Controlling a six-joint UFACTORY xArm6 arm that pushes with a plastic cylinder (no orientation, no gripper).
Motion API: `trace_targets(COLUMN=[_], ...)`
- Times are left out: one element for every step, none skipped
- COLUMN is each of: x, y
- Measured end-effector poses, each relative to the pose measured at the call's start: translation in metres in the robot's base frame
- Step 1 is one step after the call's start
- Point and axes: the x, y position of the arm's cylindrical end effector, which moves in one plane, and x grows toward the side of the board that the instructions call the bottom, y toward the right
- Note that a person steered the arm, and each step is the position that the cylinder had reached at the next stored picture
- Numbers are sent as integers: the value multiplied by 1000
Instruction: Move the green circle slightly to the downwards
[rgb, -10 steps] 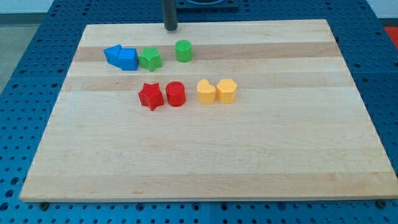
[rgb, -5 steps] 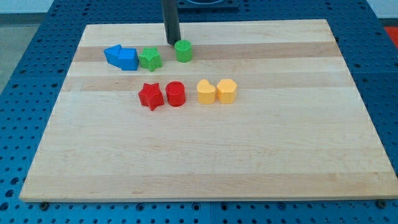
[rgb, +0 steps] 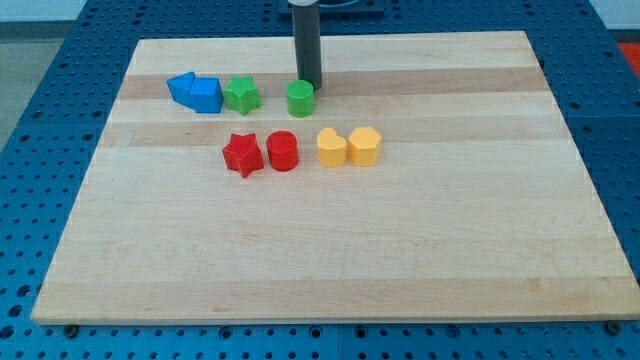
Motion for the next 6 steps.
trace_targets(x=[-10, 14, 4, -26, -31, -29], y=[45, 74, 64, 7, -64, -111])
